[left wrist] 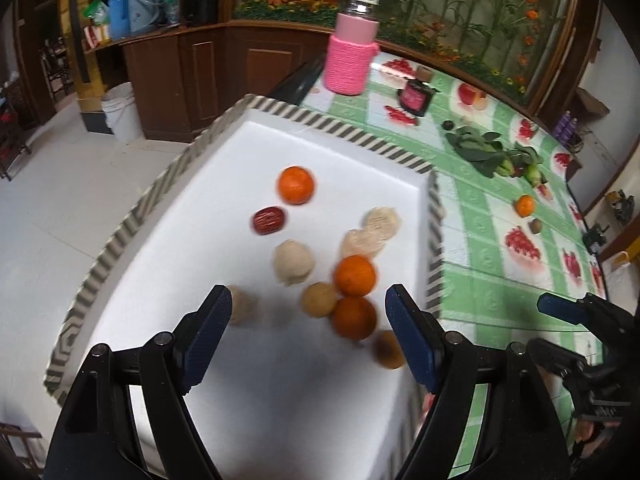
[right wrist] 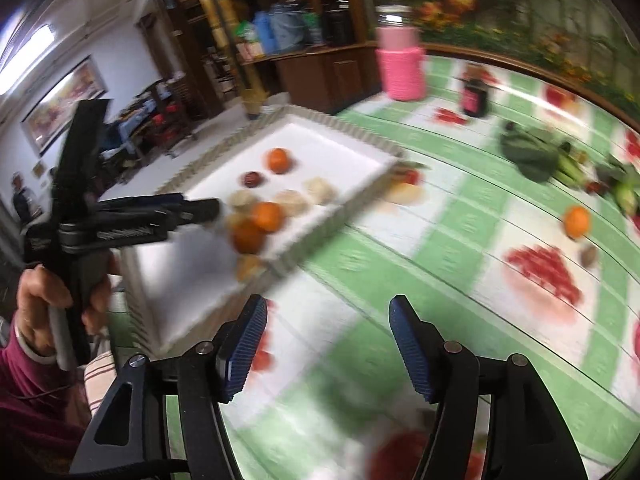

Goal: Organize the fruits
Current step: 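Grasp a brown kiwi with the right tool while the left tool grasps an orange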

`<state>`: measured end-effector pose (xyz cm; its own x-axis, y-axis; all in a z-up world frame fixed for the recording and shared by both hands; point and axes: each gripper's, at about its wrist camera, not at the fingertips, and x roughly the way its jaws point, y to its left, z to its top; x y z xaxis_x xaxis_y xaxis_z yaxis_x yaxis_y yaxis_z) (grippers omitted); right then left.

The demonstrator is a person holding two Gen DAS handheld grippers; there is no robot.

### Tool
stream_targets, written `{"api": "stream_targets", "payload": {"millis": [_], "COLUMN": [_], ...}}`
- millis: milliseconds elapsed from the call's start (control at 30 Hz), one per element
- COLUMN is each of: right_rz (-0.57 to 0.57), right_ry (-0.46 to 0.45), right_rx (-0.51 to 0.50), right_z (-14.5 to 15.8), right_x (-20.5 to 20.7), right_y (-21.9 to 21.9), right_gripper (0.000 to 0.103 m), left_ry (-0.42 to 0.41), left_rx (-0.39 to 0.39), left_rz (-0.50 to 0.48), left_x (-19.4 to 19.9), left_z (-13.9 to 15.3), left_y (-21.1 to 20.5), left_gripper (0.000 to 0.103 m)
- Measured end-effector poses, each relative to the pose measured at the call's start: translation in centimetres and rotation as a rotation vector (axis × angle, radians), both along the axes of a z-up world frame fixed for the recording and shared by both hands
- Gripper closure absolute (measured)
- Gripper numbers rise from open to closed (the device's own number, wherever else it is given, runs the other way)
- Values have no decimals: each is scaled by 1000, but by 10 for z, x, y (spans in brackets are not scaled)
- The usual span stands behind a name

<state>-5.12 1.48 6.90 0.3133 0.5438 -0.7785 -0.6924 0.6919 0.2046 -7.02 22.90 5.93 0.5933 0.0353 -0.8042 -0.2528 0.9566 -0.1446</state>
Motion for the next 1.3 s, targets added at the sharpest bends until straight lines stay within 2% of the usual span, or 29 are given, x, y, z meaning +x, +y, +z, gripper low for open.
{"api": "stream_targets", "payload": {"millis": [200, 467, 733, 900, 1000, 1100, 1233, 1267, 1300], "right_rz": [-120, -215, -327, -366, -365, -342, -329, -336, -338], "right_ry": [-16, -41, -39, -83, -80, -87, -47, -80, -83], "right_rx": [-51, -138, -147, -163, -143, -155, -159, -154, -149], "right_z": [-4, -11, -12, -17, -23, -31, -48, -48, -48], "right_x": [24, 44, 73, 105, 127, 146, 164, 164, 165], "right_y": [-43, -90, -139, -142, -137, -128, -123, -123, -124], "right_gripper": [37, 37, 37, 37, 39, 46, 69, 78, 80], "left_ry": [-18, -10, -2, 6, 15, 27, 37, 38, 39], "left_rx": [24, 27, 44, 39, 41, 44, 52, 54, 54], "left_rz": [-55, -122, -220, -266, -290, -304, -321, -326, -330], "left_x": [19, 43, 69, 88, 97, 108, 124, 128, 132], "left_z": [10, 11, 12, 11, 8, 4, 0, -1, -2], "left_y": [-24, -57, -105, -134, -149, -159, -172, -175, -178], "left_gripper": [24, 24, 24, 24, 24, 24, 24, 24, 24]}}
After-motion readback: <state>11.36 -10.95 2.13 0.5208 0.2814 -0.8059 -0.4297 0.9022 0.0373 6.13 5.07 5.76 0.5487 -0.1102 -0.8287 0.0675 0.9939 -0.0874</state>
